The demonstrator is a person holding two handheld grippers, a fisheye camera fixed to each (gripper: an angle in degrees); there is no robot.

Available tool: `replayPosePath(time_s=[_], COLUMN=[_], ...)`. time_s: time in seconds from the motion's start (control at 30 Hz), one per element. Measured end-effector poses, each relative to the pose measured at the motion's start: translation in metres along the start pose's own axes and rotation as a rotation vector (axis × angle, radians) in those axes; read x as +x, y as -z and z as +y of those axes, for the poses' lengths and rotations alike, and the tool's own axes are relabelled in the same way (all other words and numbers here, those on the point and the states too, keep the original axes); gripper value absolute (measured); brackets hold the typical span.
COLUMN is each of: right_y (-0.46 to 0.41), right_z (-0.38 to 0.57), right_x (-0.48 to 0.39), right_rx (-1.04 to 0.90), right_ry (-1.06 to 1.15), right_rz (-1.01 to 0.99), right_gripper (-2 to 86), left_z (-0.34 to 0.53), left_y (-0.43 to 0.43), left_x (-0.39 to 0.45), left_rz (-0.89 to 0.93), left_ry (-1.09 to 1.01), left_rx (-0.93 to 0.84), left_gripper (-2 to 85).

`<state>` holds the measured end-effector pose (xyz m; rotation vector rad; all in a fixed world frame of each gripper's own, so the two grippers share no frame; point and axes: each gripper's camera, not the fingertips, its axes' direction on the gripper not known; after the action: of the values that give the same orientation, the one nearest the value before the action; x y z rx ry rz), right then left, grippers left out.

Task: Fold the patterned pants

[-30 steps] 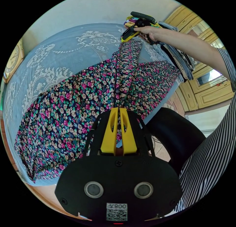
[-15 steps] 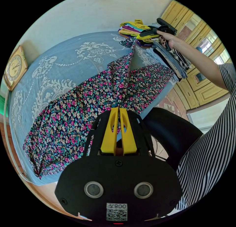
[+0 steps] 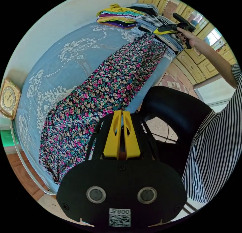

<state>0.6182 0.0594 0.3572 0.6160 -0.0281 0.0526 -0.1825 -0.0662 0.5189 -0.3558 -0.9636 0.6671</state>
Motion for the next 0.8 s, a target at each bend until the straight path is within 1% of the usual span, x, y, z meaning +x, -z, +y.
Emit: replayPosePath(time_s=[0.1, 0.17, 0.27, 0.4, 0.53, 0.63, 0.7, 0.8], right_y=[-0.008, -0.018, -0.032, -0.038, -0.04, -0.032, -0.025, -0.026], right_z=[0.027, 0.047, 0.07, 0.093, 0.118, 0.136, 0.145, 0.149], right_x=[0.023, 0.044, 0.068, 0.089, 0.11, 0.113, 0.104, 0.073], right_rx=[-0.026, -0.051, -0.086, -0.078, -0.052, 0.003, 0.046, 0.071], right_ry=[-0.024, -0.051, -0.09, -0.114, -0.146, -0.14, -0.078, 0.099], right_rz=[0.027, 0.023, 0.008, -0.035, -0.086, -0.054, -0.008, 0.15], right_gripper=[0.4, 0.4, 0.3, 0.4, 0.9, 1.8, 3.0, 5.3], left_z=[-0.02, -0.036, -0.054, -0.075, -0.106, -0.139, -0.166, -0.22], left_y=[-0.006, -0.011, -0.011, -0.003, 0.017, 0.028, 0.03, 0.027], left_x=[0.006, 0.006, 0.005, 0.006, 0.007, 0.01, 0.012, 0.014], left_rz=[0.018, 0.047, 0.1, 0.129, 0.188, 0.277, 0.313, 0.416], left_ry=[-0.008, 0.022, 0.068, 0.093, 0.12, 0.112, 0.081, 0.047], left_rx=[-0.056, -0.106, -0.136, -0.146, -0.063, 0.036, 0.082, 0.146], left_gripper=[0.5, 0.5, 0.4, 0.3, 0.4, 0.8, 1.3, 2.2])
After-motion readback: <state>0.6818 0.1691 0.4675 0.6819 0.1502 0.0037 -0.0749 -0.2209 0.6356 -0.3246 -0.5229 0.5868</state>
